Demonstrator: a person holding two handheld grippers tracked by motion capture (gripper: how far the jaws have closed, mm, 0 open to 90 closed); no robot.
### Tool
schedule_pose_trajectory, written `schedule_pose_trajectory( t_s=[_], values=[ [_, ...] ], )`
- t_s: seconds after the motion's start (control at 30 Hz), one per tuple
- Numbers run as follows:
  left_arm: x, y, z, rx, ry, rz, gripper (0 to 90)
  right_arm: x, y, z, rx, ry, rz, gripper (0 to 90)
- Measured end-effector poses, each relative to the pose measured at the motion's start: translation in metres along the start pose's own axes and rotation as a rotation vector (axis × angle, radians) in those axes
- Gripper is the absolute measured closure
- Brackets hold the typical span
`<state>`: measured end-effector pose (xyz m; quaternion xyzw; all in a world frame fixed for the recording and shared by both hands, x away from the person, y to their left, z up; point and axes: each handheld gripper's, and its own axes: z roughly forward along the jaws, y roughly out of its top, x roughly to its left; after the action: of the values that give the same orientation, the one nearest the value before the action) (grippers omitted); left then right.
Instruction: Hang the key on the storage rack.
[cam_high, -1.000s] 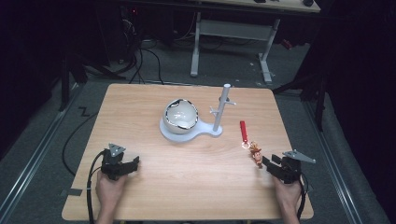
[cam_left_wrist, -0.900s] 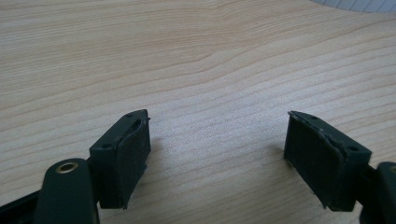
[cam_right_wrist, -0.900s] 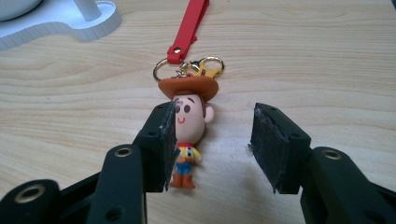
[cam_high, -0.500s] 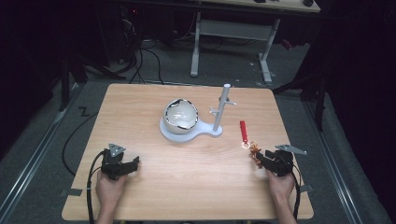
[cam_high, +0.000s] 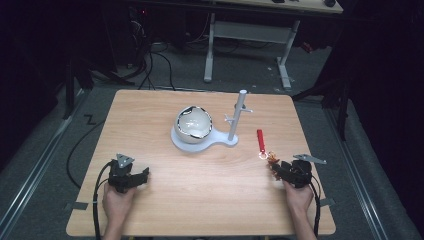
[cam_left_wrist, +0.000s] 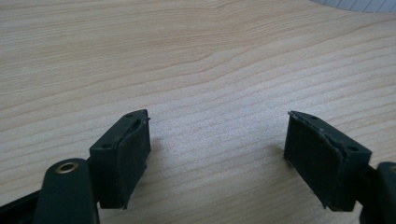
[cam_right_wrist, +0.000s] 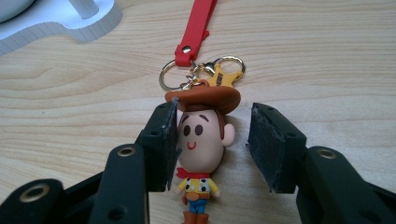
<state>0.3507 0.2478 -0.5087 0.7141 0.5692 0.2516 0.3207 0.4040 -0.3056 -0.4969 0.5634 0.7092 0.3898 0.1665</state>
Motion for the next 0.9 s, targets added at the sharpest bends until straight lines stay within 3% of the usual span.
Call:
schedule_pose_trajectory(
  t_s=[0.1,0.33,0.63,0.9],
  values=[
    [0.000,0.000,0.000,0.000,0.000,0.000,23.1,0.001,-0.001,0.003,0.011,0.007,-0.007,53.5],
    [0.000,0.000,0.000,0.000,0.000,0.000,23.1,0.004,-0.002,0.006,0.016,0.008,-0.036,65.4],
    [0.000,0.000,0.000,0.000,0.000,0.000,23.1,0.009,-0.001,0.006,0.027,-0.014,-0.083,66.7],
    [0.000,0.000,0.000,0.000,0.000,0.000,23.1,0.010,0.006,-0.008,-0.026,-0.005,-0.112,66.8]
  ],
)
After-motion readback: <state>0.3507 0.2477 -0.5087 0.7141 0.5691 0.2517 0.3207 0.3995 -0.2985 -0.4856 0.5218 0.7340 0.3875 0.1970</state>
